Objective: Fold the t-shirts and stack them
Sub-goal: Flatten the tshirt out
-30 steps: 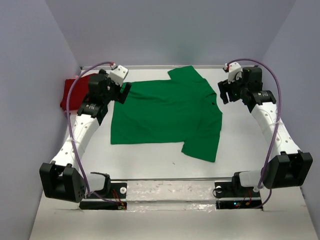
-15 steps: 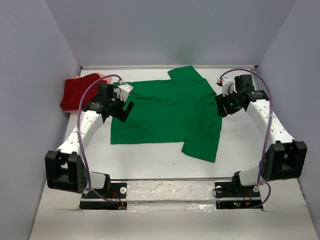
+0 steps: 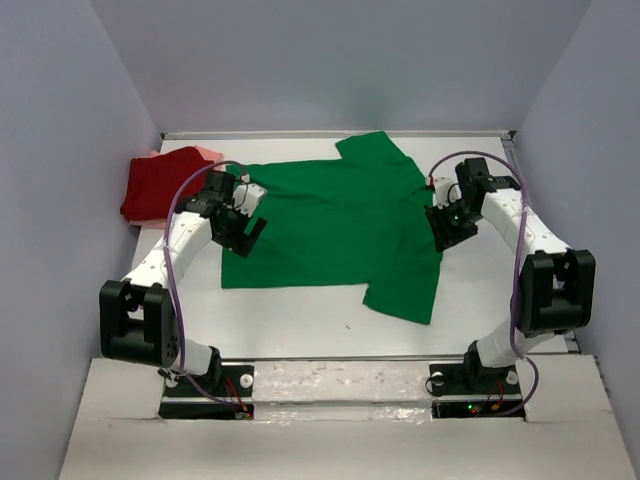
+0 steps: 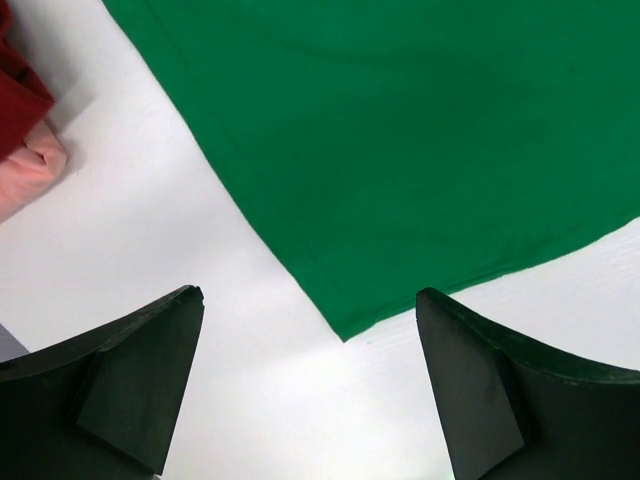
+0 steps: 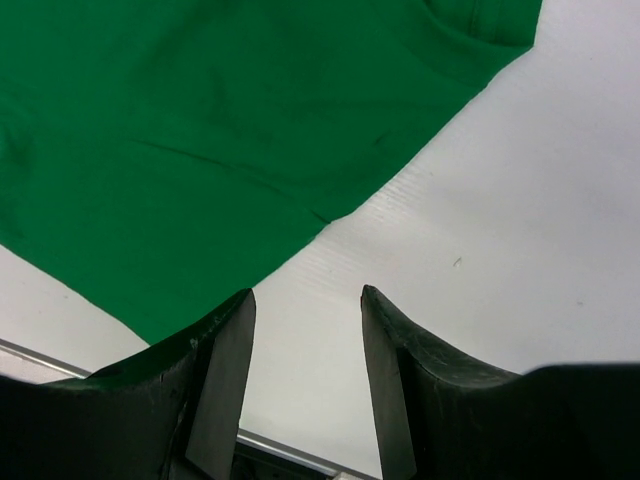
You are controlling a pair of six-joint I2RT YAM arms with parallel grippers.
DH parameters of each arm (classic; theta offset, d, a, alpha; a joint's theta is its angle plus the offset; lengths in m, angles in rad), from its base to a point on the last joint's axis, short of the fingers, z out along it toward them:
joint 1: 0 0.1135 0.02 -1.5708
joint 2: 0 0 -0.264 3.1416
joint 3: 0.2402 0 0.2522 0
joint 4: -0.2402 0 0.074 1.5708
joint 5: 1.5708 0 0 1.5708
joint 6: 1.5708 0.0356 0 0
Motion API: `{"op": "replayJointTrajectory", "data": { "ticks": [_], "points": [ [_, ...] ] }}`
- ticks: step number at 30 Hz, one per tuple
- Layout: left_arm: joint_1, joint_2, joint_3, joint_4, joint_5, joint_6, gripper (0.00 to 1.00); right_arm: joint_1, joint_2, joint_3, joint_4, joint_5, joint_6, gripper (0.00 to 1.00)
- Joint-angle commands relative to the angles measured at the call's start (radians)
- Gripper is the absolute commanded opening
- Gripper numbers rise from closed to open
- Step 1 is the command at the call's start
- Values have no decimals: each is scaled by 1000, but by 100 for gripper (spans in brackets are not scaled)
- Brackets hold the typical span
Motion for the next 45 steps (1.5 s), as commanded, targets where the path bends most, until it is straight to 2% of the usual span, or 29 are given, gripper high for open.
{"op": "replayJointTrajectory", "data": {
  "ticks": [1,5,6,7,8,11,12,13,18,23,29,31,34,37,42,45],
  "points": [
    [-5,-18,19,-97,-62,13,99,-4,-36,-18,-57,18,-20,52],
    [0,-21,-9,-104,-53,20,99,-4,-24,-22,-55,10,-20,52],
    [7,-21,-11,-107,-14,25,99,-4,-21,-20,-54,4,-14,52],
    [36,-16,-6,-125,120,45,99,-4,-16,-14,-52,1,-9,52],
    [55,-10,3,-142,196,53,99,-4,-13,-11,-51,-2,-8,52],
    [101,47,40,-223,348,79,87,-4,-4,0,-49,-1,2,52],
    [104,59,45,-232,341,80,78,-4,-4,5,-49,3,2,52],
    [111,70,42,-237,334,82,76,-4,-4,6,-49,6,2,52],
    [162,151,51,-338,344,157,77,-4,-2,12,-43,18,5,52],
    [233,170,19,-375,338,214,72,-4,-4,-14,-14,21,15,52],
    [317,174,-83,-312,248,205,68,-4,2,-34,9,7,20,52],
    [334,183,-101,-312,275,220,67,-4,10,-34,12,1,23,52],
    [334,206,-113,-311,309,224,65,-4,24,-28,15,1,26,51],
    [335,257,-119,-303,330,223,57,-4,24,-22,15,-4,28,51],
    [334,288,-93,-294,390,226,55,-4,10,-40,18,-5,20,51],
    [336,309,-89,-265,352,197,54,-4,10,-48,20,-4,18,51]
  ]
}}
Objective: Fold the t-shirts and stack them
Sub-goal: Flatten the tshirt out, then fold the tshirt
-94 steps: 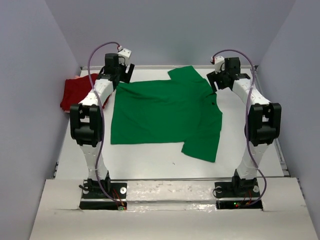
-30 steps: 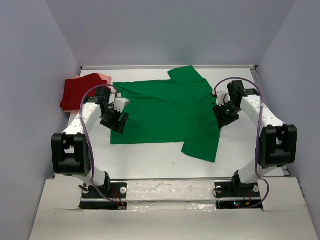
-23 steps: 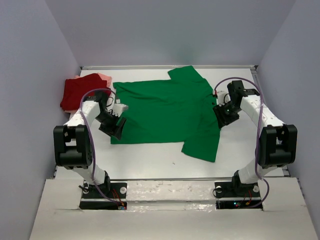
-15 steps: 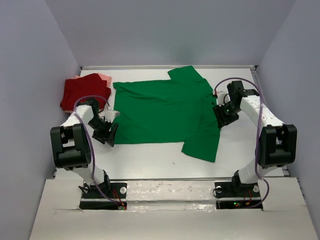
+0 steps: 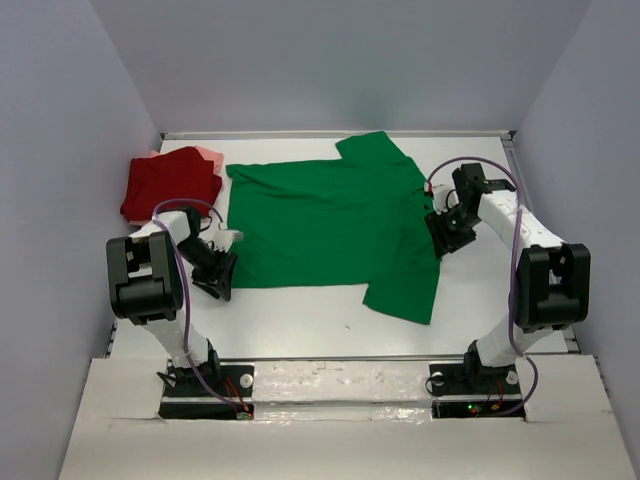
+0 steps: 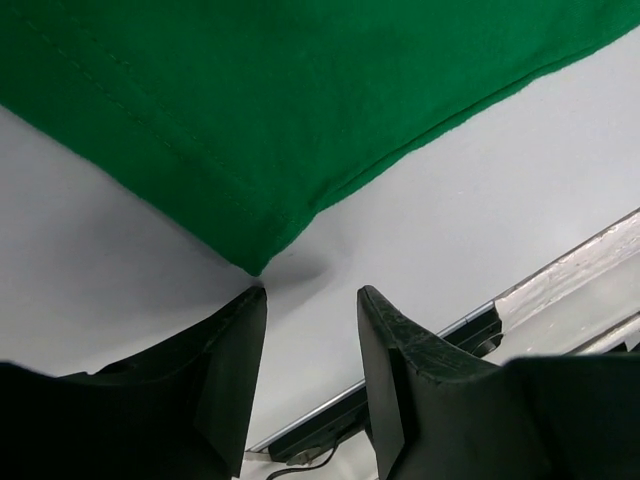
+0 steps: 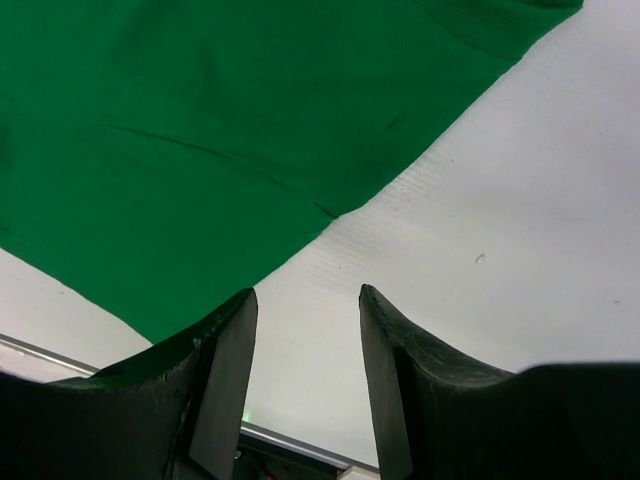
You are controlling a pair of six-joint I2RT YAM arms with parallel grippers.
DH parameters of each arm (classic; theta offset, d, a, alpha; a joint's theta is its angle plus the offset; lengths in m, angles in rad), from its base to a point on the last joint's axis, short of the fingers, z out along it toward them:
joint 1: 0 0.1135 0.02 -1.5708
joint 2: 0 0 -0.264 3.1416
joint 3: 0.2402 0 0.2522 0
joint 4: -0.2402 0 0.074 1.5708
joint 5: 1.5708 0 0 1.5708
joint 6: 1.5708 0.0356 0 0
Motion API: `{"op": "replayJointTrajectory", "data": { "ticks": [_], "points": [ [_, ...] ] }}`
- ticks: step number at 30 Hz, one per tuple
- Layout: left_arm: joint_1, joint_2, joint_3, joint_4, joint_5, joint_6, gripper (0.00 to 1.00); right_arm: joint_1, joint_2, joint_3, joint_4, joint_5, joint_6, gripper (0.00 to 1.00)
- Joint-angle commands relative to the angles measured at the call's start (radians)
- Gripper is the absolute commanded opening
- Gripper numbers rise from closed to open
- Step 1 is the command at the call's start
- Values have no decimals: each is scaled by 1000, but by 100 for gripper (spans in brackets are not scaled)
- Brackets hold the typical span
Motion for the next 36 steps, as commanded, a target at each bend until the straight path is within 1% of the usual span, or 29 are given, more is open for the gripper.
{"op": "replayJointTrajectory", "data": {
  "ticks": [1,5,14,17,21,26,29,33,34,35,36],
  "points": [
    [4,25,20,28,4,-22,53,-4,-22,-17,24,-9,-2,51],
    [4,35,43,45,1,-35,49,-4,-27,-22,24,-7,-7,51],
    [4,59,101,84,-46,-90,46,-4,-28,-29,30,-10,-8,50],
    [5,65,117,80,-42,-90,45,-4,-28,-35,32,-7,-11,50],
    [4,78,132,63,-11,-87,41,-4,-28,-39,32,6,-18,50],
    [4,87,137,48,10,-81,40,-4,-27,-34,33,9,-21,50],
    [2,99,141,14,35,-59,37,-4,-25,-34,35,11,-22,50],
    [-1,91,140,-3,47,-49,20,-4,-27,-40,38,16,-24,50],
    [-1,90,143,-14,53,-41,13,-4,-24,-43,38,17,-24,50],
    [-1,88,146,-20,58,-38,8,-4,-24,-46,40,19,-24,50],
    [-2,78,153,-15,58,-53,0,-4,-24,-54,44,16,-22,50]
  ]
}}
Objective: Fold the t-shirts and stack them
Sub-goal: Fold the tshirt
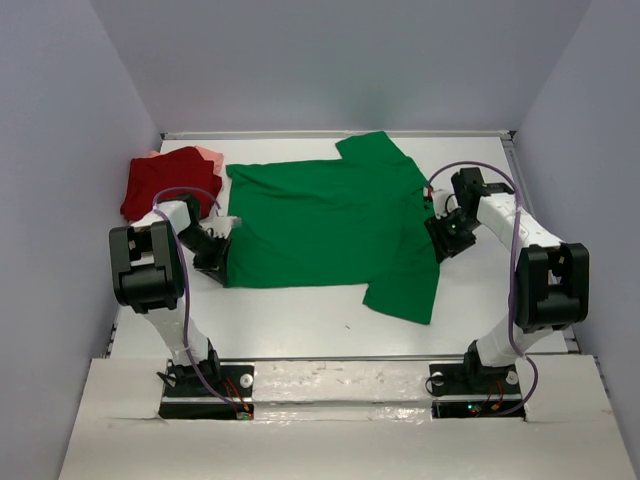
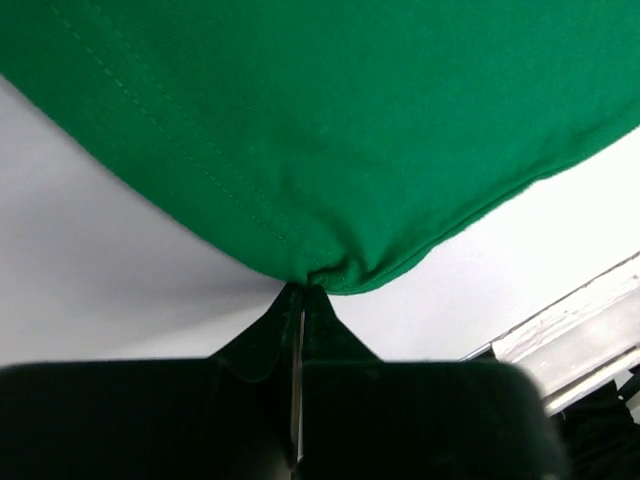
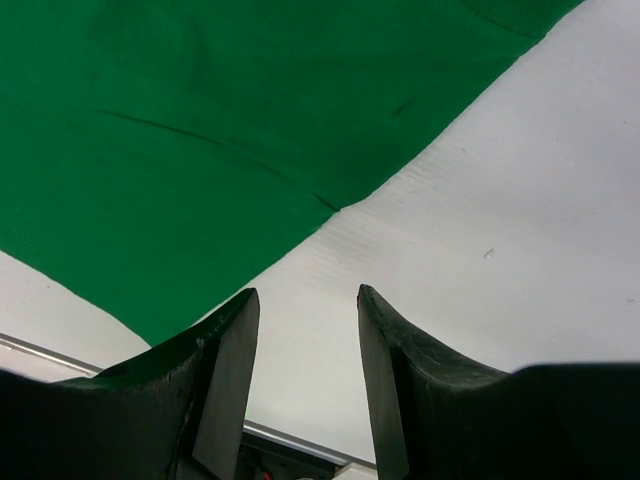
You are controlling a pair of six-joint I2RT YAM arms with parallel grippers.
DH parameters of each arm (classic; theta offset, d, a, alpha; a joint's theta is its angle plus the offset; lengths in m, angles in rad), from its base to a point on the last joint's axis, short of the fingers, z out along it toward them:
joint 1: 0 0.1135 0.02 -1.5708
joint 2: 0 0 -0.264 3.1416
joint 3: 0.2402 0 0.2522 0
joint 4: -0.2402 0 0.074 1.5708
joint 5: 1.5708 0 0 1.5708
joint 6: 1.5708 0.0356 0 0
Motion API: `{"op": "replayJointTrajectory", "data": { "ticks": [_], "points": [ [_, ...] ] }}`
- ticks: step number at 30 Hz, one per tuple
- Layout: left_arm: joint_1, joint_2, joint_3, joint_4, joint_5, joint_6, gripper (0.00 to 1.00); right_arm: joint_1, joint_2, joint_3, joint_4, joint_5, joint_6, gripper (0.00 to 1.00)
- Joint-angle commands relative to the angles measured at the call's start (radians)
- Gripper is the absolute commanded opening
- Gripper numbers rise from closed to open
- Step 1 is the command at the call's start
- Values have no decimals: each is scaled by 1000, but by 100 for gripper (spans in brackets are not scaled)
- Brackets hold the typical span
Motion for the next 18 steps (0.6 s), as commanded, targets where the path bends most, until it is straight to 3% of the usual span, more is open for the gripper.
{"op": "replayJointTrajectory", "data": {
  "ticks": [1,18],
  "points": [
    [-2,-27,39,-56,38,5,0,-4,-22,-26,41,6,-10,50],
    [-5,-135,95,-115,20,19,0,-4,182,35,134,1,63,42]
  ]
}}
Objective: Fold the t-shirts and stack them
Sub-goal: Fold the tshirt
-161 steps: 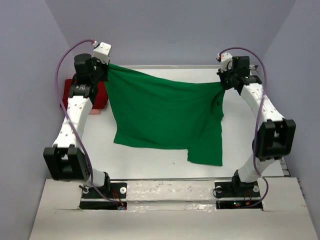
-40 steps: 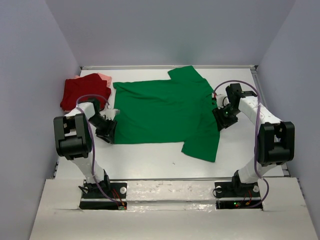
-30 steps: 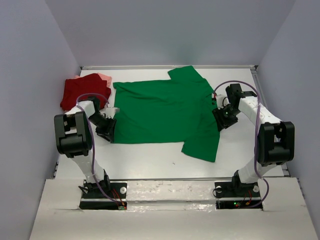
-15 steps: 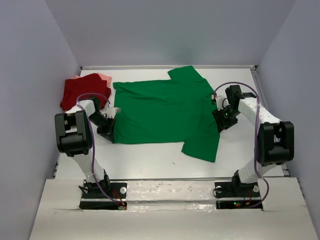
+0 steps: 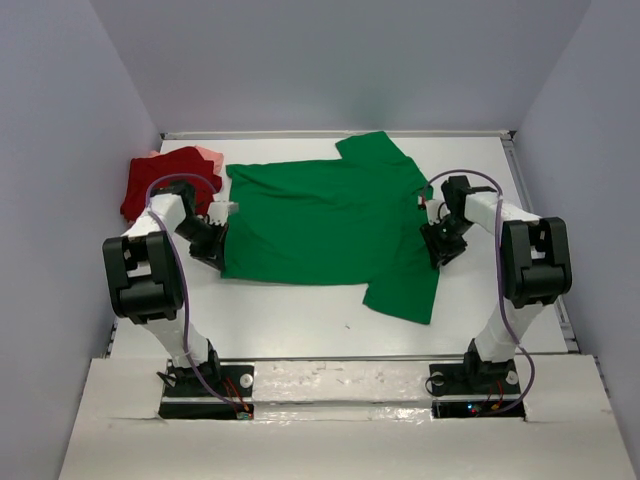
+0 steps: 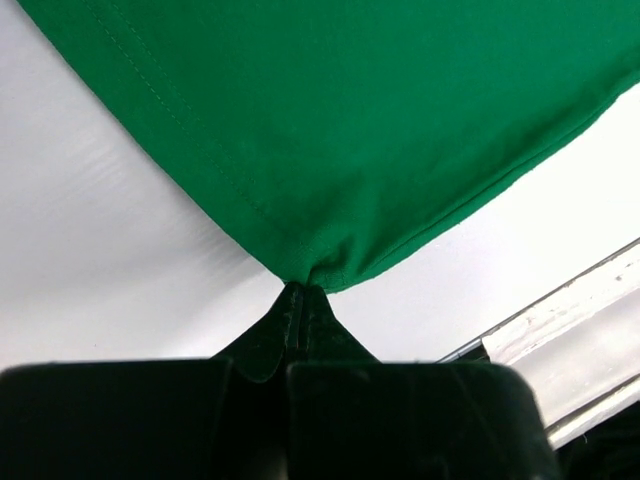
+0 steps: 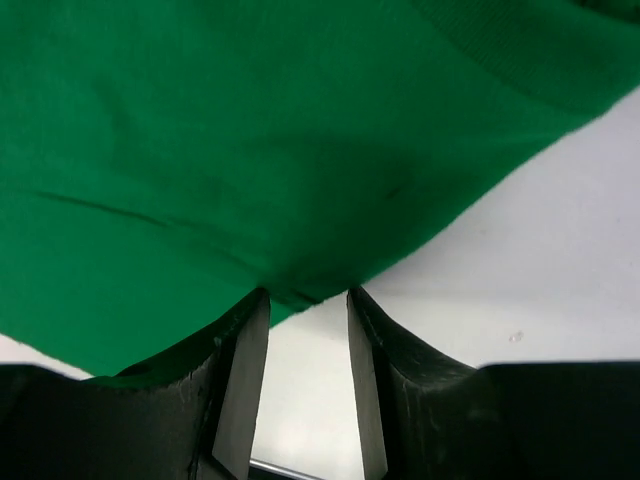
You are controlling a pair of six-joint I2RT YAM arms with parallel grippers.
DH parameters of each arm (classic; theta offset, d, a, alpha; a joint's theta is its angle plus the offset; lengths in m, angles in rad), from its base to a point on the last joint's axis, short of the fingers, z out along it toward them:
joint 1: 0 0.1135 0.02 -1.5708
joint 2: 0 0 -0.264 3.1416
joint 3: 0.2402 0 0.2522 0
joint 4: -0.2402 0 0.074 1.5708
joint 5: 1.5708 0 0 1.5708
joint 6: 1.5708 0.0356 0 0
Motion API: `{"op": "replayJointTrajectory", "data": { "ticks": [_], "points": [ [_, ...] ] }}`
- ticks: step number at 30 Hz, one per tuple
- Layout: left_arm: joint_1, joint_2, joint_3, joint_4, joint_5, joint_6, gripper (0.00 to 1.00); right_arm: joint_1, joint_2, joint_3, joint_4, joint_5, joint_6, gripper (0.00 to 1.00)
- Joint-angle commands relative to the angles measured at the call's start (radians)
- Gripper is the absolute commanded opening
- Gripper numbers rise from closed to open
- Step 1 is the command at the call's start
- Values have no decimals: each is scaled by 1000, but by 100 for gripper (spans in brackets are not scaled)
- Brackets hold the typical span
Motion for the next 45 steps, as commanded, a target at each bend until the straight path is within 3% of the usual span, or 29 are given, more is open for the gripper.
{"op": "replayJointTrajectory", "data": {
  "ticks": [1,8,9,12,22,31,45],
  "points": [
    [-1,-53,10,-54,1,19,0,-4,23,62,40,-7,19,42],
    [-3,-62,7,-57,0,20,0,-4,46,71,62,-2,21,41],
    [-3,-65,9,-57,1,20,0,-4,50,74,62,-5,21,23],
    [-1,-70,18,-63,4,20,0,-4,64,69,59,-5,22,0],
    [-3,-101,87,-109,6,26,0,-4,-126,42,-26,35,-4,0],
    [-3,-131,303,-221,-5,49,0,-4,-278,187,-202,56,-16,0],
    [-3,-124,400,-183,-50,3,0,-4,-175,293,-213,46,-19,0]
  ]
}}
